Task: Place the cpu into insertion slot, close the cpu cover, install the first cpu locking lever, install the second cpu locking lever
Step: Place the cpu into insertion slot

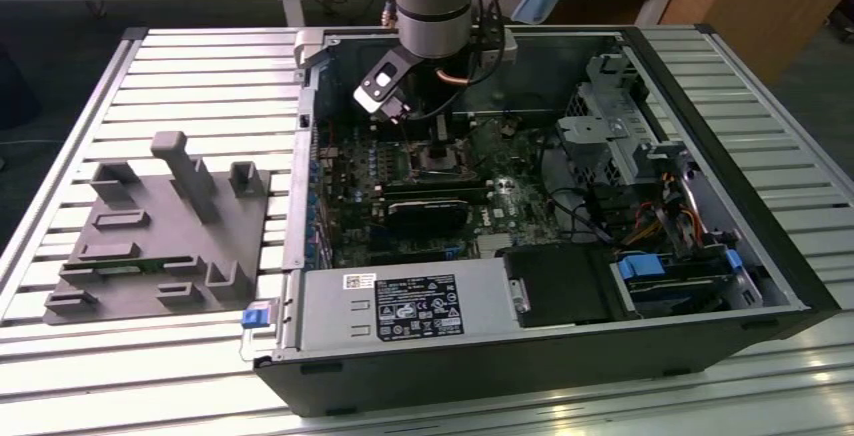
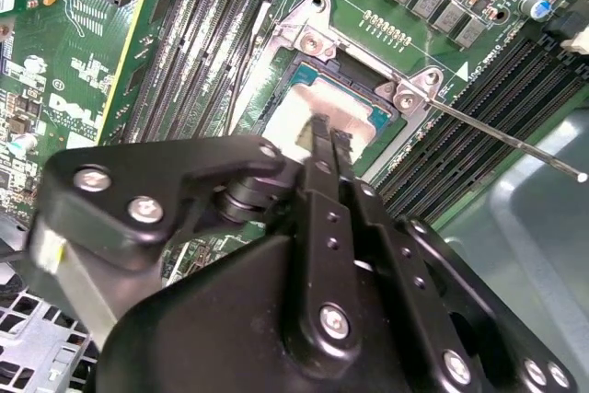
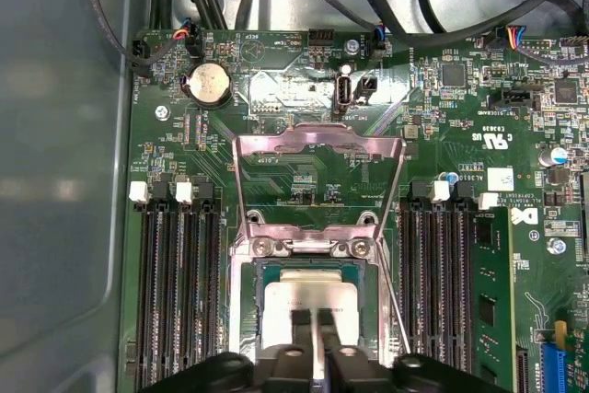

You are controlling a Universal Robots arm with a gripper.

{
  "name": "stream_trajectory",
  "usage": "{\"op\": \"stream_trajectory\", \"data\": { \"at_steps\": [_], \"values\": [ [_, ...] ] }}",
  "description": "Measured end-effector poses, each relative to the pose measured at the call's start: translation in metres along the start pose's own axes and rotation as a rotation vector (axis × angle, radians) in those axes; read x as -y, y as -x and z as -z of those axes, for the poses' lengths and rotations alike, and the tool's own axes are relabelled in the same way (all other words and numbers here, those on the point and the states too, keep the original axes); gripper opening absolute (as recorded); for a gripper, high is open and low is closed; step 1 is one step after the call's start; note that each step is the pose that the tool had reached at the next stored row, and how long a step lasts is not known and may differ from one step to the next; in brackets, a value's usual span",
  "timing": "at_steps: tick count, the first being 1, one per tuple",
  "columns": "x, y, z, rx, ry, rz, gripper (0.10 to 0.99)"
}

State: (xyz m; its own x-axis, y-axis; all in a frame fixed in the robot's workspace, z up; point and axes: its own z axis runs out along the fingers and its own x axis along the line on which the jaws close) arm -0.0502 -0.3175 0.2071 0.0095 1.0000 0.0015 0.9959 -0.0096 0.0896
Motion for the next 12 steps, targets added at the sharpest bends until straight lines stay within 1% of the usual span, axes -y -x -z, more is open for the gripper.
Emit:
{"op": "stream_trajectory", "data": {
  "at_steps": [1, 2, 7, 12],
  "values": [
    [0.0000, 0.0000, 0.0000, 0.0000, 0.000, 0.000, 0.122],
    [0.0000, 0.0000, 0.0001, 0.0000, 0.000, 0.000, 0.106],
    [-0.0002, 0.0000, 0.0002, 0.0000, 0.000, 0.000, 0.106],
    [-0.0019, 0.0000, 0.0000, 0.0000, 0.000, 0.000, 0.106]
  ]
}}
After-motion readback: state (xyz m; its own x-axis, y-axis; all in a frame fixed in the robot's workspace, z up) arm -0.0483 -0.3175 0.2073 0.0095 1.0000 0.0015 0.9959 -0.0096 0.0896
